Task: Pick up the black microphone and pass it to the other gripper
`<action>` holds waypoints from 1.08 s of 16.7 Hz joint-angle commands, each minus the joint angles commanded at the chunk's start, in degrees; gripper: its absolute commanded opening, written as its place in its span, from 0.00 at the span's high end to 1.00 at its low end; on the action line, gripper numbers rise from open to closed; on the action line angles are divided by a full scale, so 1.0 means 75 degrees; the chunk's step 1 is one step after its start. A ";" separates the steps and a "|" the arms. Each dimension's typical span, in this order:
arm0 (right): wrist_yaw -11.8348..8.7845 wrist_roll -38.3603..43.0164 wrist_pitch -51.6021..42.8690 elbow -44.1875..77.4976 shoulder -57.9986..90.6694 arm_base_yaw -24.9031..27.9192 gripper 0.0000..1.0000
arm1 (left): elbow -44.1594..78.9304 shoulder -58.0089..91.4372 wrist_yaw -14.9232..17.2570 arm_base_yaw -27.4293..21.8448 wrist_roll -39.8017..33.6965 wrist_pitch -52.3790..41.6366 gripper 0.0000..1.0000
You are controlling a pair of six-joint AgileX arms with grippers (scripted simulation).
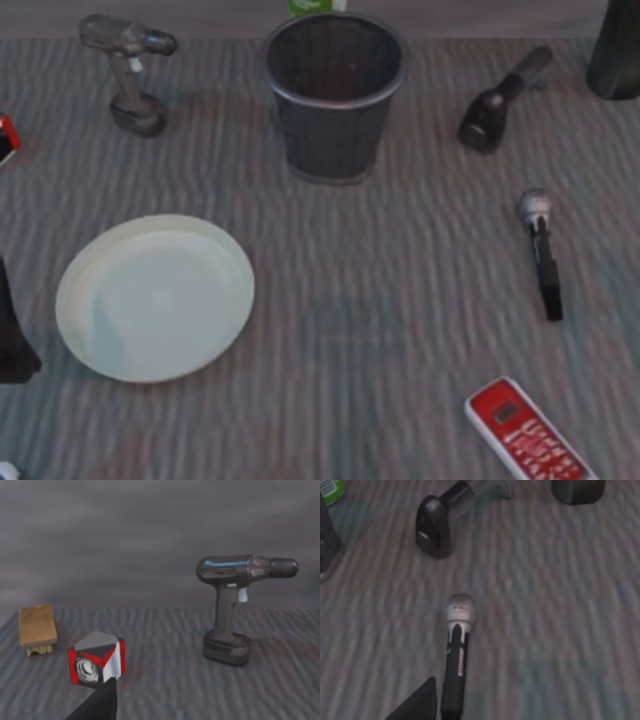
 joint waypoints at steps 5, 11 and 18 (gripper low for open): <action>0.0075 0.0605 -0.2072 0.2803 0.4167 0.0559 0.00 | 0.0000 0.0000 0.0000 0.0000 0.0000 0.0000 0.00; 0.0125 0.1227 -0.4082 0.5645 0.7896 0.1128 0.00 | 0.0000 0.0000 0.0000 0.0000 0.0000 0.0000 0.00; 0.0138 0.1541 -0.4996 0.7162 0.9717 0.1414 0.00 | 0.0000 0.0000 0.0000 0.0000 0.0000 0.0000 0.00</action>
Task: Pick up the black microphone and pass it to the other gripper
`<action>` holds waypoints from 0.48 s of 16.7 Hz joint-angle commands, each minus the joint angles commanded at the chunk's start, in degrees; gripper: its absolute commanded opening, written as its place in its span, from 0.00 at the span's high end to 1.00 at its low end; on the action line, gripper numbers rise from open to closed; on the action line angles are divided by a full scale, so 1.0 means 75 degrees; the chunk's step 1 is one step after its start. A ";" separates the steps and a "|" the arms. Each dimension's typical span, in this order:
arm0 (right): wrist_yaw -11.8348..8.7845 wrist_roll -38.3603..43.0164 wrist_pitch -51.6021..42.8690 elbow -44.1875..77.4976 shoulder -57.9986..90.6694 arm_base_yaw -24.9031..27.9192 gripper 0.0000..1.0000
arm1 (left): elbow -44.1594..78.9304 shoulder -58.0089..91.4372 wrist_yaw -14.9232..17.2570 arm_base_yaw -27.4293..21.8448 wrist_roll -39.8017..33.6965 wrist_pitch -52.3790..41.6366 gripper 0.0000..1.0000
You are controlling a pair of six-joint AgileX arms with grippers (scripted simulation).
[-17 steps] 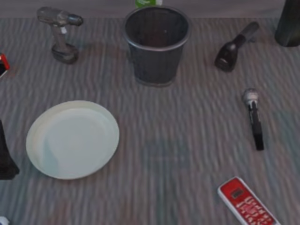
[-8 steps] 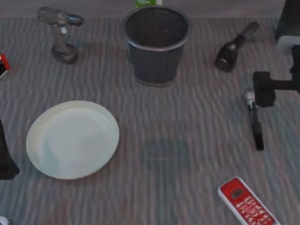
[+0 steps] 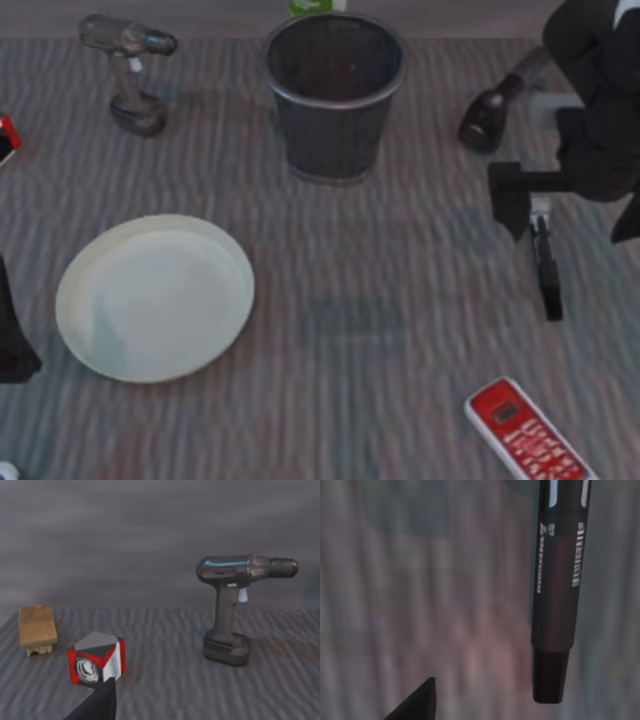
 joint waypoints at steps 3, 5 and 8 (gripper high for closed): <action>0.0000 0.0000 0.0000 0.0000 0.0000 0.0000 0.00 | 0.0000 0.0000 0.0000 0.0000 0.0000 0.0000 0.00; -0.0003 -0.0011 0.0039 -0.0037 -0.0007 -0.0038 0.00 | 0.0000 0.0000 0.0000 0.0000 0.0000 0.0000 0.00; 0.0000 -0.0028 0.0573 -0.0321 0.0277 -0.0030 0.00 | 0.0000 0.0000 0.0000 0.0000 0.0000 0.0000 0.00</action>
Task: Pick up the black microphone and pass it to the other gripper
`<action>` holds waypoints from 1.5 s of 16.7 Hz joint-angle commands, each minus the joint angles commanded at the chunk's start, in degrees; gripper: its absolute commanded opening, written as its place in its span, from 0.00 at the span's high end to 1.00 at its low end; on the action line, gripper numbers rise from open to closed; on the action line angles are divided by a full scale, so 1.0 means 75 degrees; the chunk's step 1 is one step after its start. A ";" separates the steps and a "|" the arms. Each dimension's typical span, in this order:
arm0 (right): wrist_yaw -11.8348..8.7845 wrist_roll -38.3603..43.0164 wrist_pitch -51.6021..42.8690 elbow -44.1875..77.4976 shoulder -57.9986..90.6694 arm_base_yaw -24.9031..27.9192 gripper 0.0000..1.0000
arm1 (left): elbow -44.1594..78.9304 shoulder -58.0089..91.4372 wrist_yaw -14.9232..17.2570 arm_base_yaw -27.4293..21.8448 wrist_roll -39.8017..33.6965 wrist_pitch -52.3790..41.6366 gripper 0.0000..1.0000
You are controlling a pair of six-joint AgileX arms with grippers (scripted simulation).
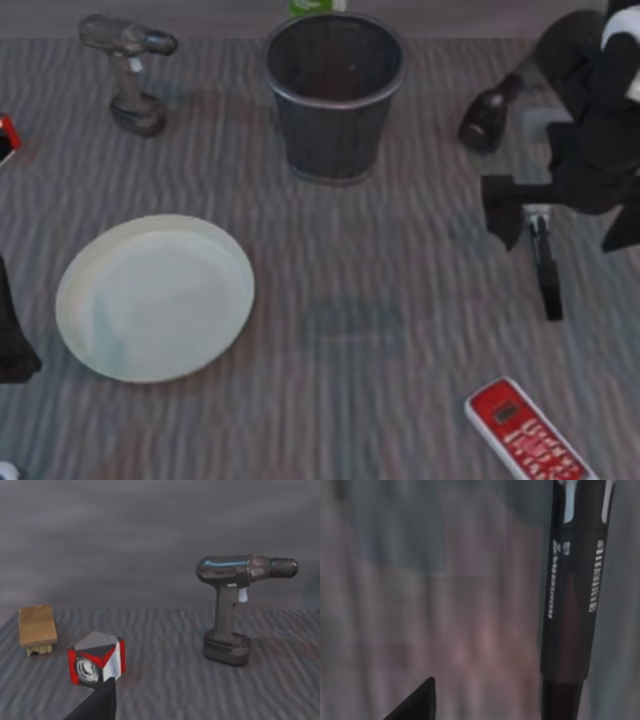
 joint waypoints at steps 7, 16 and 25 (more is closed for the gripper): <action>0.0007 0.0001 0.2004 -0.0942 0.1029 -0.0015 0.00 | 0.0000 0.0000 0.0000 0.0000 0.0000 0.0000 0.00; 0.0008 0.0002 0.2033 -0.0958 0.1049 -0.0015 0.38 | 0.0000 0.0000 0.0000 0.0000 0.0000 0.0000 0.00; 0.0008 0.0002 0.2033 -0.0958 0.1049 -0.0015 1.00 | 0.0000 0.0000 0.0000 0.0000 0.0000 0.0000 0.00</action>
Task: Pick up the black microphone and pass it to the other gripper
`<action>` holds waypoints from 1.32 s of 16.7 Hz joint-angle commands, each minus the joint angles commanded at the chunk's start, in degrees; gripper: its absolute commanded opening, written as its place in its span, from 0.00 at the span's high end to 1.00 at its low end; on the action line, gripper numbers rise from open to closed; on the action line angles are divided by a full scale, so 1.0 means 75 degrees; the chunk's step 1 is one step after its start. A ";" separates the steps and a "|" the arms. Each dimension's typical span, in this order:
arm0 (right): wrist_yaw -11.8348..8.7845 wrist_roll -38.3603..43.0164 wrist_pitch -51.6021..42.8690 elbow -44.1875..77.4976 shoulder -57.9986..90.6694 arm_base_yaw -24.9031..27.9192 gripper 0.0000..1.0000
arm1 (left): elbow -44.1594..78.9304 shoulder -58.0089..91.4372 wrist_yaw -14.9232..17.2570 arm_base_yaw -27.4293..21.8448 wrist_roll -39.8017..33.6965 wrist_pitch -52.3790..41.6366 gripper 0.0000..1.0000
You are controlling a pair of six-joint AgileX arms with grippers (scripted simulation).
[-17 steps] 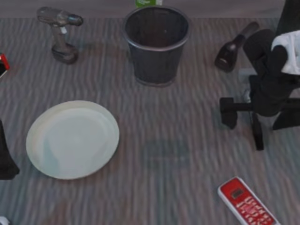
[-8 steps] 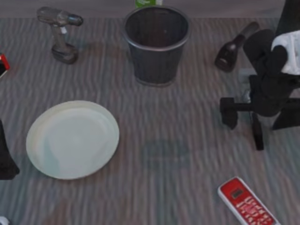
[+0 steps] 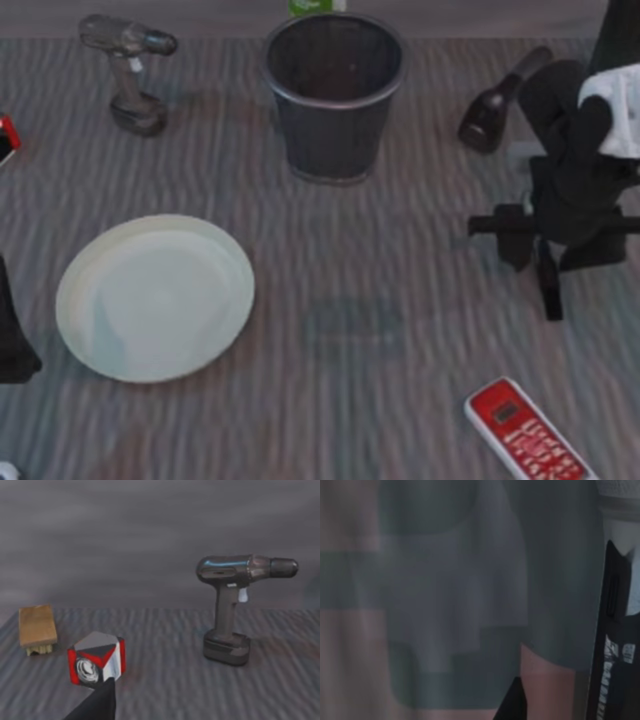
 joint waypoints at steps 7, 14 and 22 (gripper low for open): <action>0.0000 0.0000 0.0000 0.0000 0.0000 0.0000 1.00 | 0.0000 0.0000 0.0000 0.0000 0.0000 0.0000 0.00; -0.0355 -0.0285 0.1046 -0.0062 -0.0619 0.0000 1.00 | 0.0000 0.0000 0.0000 0.0000 0.0000 0.0000 0.00; -0.1996 -0.1106 0.5508 -0.1312 -0.1526 -0.0073 1.00 | 0.0000 0.0000 0.0000 0.0000 0.0000 0.0000 0.00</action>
